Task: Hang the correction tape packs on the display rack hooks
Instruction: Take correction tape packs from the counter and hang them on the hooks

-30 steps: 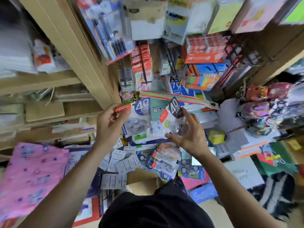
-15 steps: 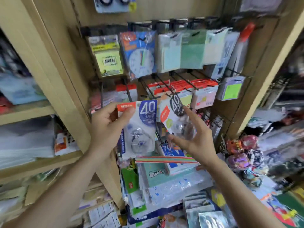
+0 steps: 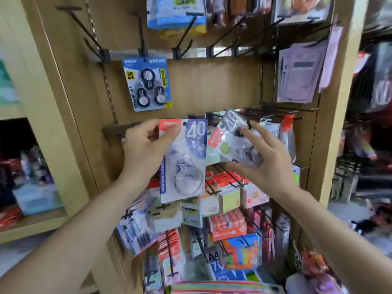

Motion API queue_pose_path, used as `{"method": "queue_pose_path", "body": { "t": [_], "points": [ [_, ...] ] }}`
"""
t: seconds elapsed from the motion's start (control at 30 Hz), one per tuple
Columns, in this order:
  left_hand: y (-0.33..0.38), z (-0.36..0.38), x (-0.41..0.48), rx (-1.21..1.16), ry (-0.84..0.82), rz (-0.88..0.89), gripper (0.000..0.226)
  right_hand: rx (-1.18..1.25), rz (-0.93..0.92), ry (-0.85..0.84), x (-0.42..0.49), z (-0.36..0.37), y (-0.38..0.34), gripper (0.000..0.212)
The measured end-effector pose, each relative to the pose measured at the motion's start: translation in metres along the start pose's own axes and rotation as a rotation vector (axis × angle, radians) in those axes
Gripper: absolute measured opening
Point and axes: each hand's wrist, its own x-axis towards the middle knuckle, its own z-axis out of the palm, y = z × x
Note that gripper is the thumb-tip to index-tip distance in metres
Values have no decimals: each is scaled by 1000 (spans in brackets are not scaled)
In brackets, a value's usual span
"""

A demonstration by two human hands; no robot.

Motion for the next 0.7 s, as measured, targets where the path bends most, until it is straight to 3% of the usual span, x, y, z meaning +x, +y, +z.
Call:
{"method": "queue_pose_path", "body": {
  "t": [0.3, 0.53, 0.7],
  "points": [
    [34, 23, 85, 56, 27, 53, 28, -230, -73, 115, 105, -24, 30, 76],
    [50, 49, 151, -33, 130, 0, 8, -298, -13, 61, 155, -34, 37, 79],
    [46, 68, 179, -63, 178, -89, 14, -281, 54, 26, 163, -31, 41, 79]
  ]
}}
